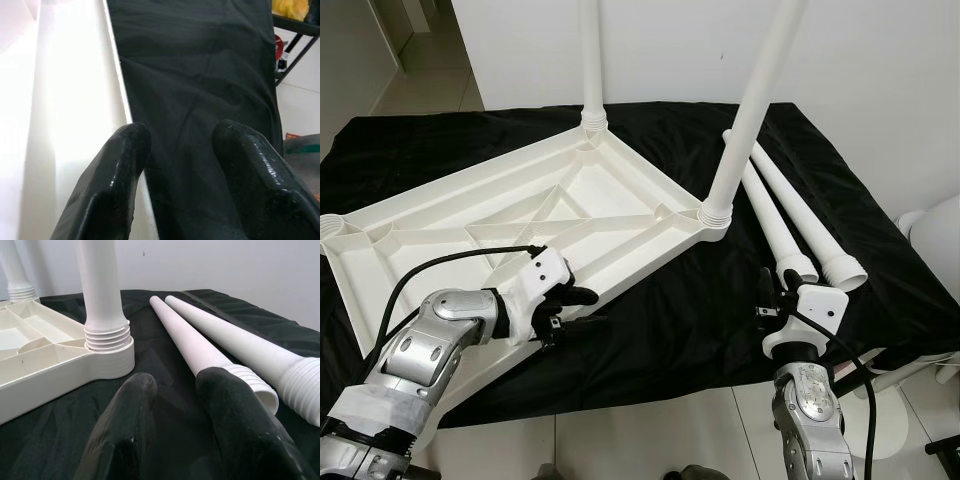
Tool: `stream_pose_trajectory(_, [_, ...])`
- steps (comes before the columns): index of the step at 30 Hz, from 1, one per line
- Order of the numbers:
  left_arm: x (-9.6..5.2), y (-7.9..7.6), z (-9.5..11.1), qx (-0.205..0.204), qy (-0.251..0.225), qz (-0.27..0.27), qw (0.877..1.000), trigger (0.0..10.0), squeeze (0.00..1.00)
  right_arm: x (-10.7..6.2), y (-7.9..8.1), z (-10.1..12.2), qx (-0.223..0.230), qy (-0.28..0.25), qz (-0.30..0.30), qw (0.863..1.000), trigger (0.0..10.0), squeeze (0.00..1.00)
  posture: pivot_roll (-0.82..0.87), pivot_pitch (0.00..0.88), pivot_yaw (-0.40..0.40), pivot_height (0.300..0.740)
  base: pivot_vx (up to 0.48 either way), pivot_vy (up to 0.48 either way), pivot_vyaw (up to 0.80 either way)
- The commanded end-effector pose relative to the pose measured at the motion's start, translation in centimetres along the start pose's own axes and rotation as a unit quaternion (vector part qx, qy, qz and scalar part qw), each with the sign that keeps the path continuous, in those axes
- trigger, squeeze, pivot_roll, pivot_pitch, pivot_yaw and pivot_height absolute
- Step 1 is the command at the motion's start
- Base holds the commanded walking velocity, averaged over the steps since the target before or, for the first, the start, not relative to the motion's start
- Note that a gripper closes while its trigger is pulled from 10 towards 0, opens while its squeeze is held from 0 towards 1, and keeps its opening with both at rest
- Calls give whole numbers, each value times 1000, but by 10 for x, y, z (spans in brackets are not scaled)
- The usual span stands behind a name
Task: Building children table
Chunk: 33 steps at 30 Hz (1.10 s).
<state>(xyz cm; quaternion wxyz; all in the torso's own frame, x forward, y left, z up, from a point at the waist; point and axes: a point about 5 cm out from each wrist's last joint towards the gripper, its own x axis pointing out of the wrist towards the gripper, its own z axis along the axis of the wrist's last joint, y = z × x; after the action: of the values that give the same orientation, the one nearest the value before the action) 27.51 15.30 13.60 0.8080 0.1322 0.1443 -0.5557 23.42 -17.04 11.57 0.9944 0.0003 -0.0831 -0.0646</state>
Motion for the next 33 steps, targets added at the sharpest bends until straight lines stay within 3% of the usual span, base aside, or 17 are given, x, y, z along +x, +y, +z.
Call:
stream_pose_trajectory(1, [-5, 12, 0, -11, -2, 71, 997, 10000, 0, 0, -2, -2, 0, 4, -1, 1000, 10000, 0, 16, 8, -14, 740, 0, 0, 0])
stream_pose_trajectory(10, [-8, 12, 0, -20, -12, 67, 997, 10000, 0, 1, -2, -3, 1, 4, -2, 1000, 10000, 0, 21, 10, -15, 740, 0, 0, 0])
stream_pose_trajectory(25, [4, -3, -15, 0, 28, 47, 998, 10000, 0, 5, -4, -1, -2, 2, -1, 1000, 10000, 0, 19, 8, -24, 740, 0, 0, 0])
stream_pose_trajectory(29, [10, -3, -17, -3, 31, 61, 998, 10000, 0, 7, -5, 0, -3, 0, 0, 1000, 10000, 0, 20, 5, -27, 740, 0, 0, 0])
stream_pose_trajectory(30, [20, -2, -15, -14, 32, 99, 995, 9216, 0, 8, -5, 0, -4, -2, 0, 1000, 10000, 0, 21, 5, -29, 740, 0, 0, 0])
stream_pose_trajectory(33, [23, -1, -15, -20, 32, 112, 993, 9216, 0, 9, -5, 0, -4, -2, 1, 1000, 10000, 0, 21, 5, -29, 740, 0, 0, 0])
